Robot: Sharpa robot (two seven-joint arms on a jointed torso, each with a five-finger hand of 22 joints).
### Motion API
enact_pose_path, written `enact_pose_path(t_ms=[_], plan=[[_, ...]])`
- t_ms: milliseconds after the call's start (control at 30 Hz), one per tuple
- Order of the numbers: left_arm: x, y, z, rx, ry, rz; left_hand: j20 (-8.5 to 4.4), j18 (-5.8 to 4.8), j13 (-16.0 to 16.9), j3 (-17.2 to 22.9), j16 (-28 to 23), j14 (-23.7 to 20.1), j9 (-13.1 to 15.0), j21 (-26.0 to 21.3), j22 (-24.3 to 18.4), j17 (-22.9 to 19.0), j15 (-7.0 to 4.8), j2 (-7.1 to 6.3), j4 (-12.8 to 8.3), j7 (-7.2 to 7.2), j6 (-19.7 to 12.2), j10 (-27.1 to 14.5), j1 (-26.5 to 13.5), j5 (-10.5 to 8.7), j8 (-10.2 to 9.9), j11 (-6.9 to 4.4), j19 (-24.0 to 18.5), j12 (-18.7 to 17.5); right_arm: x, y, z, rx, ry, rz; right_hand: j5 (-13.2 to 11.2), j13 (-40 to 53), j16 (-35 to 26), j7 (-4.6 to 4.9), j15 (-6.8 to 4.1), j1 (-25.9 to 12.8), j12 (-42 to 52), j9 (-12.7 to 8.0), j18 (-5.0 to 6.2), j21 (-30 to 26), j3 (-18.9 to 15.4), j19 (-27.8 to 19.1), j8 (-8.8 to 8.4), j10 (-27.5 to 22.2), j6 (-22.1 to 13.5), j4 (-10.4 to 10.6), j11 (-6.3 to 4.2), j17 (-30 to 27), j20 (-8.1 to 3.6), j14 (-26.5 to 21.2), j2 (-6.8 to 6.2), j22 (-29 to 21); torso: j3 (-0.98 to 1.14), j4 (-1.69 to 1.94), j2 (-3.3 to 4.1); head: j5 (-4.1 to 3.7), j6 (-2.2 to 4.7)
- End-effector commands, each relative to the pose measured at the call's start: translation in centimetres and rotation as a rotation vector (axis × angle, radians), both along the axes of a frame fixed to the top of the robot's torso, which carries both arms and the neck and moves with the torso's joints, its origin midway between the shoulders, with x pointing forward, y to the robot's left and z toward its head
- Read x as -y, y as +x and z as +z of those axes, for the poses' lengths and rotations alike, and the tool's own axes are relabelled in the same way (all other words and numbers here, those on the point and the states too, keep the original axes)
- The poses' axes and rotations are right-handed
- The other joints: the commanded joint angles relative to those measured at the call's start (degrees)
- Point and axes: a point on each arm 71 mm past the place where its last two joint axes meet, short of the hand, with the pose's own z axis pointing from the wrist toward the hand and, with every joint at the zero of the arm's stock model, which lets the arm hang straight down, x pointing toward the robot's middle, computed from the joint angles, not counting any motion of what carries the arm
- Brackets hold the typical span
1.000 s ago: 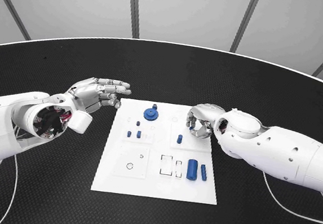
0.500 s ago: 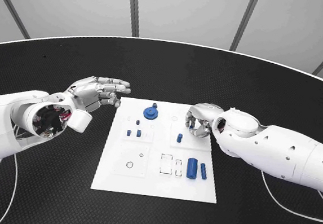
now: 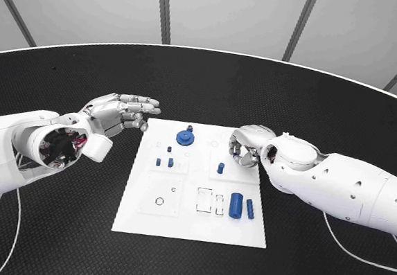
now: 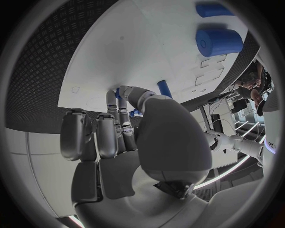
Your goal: Assemble the parts on the task board
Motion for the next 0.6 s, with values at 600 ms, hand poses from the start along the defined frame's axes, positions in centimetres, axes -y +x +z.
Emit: enact_pose_path(t_ms=[600], plan=[[-0.17,0.16,-0.12,-0.007,0.005,0.001,0.01,0.44,0.0,-0.4,-0.3,-0.4,0.0,-0.3,-0.1,-0.1,0.14,0.40,-0.2,0.12,-0.2,-0.4,0.1,0.09,0.3,0.18,-0.3,0.4,0.11,-0.60,0.59,0.057,0.047,0.013,1.0,0.4,0.4,-0.41,-0.69,-0.2,-0.4,0.9,-1.47,2.1,3.0,2.4,0.53,2.5,1.5,-2.0,-0.81,-0.2,-0.69,2.7,1.00,7.8,-0.01,0.00,-0.04,-0.13,0.06]])
